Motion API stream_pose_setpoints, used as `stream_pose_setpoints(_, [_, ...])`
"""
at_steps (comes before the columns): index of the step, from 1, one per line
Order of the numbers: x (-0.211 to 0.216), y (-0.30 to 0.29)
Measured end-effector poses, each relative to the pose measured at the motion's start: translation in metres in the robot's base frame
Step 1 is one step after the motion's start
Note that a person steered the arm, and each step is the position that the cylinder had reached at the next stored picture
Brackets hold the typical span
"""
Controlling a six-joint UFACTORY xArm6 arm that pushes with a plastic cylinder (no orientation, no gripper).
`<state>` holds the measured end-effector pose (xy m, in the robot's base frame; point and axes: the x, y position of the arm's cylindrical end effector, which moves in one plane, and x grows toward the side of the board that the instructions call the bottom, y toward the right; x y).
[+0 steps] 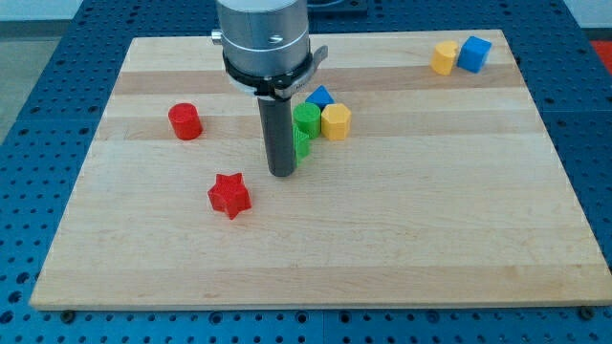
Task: Slide the green star to the bottom left of the green circle
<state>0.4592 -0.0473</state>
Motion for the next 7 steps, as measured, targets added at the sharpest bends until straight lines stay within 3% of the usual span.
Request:
stream_pose_setpoints(3, [-0.016, 0.000])
stream_pose_setpoints(7, [-0.006, -0.009])
